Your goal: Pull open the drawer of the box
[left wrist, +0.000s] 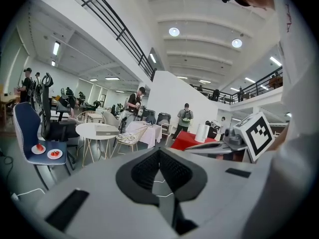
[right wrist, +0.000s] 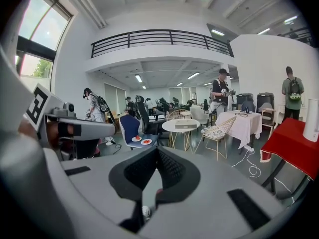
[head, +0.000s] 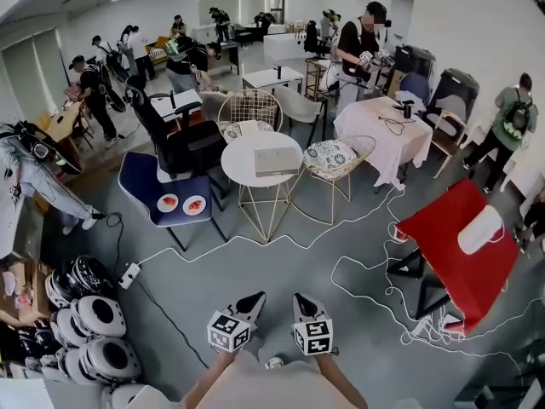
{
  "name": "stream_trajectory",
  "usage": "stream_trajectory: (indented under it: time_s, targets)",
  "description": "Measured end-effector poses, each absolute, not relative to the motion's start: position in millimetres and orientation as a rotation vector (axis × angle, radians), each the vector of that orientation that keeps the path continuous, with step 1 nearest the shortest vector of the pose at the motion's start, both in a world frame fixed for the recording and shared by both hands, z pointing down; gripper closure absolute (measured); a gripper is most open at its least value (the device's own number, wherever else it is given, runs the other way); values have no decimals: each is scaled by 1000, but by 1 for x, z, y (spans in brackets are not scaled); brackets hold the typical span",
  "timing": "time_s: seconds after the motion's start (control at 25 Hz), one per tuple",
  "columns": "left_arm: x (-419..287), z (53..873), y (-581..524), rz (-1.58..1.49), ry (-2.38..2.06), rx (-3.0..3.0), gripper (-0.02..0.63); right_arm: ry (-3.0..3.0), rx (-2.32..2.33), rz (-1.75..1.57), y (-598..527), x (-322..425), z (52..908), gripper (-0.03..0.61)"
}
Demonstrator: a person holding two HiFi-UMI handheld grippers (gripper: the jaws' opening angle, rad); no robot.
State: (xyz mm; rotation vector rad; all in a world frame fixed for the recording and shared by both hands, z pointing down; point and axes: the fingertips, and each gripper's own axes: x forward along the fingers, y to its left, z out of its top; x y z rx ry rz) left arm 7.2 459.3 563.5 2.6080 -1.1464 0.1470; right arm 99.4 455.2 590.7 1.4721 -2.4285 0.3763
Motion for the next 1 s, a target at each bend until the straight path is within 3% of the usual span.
stream_trajectory:
  time_s: [0.56, 1.0]
  targets:
    - [7, 575, 413, 148, -1131, 2586, 603, -2398, 1471, 401, 413, 103, 601, 562]
    - [4, 583, 315, 113, -1092, 2590, 603, -2371, 1475, 412, 323, 94, 613, 563]
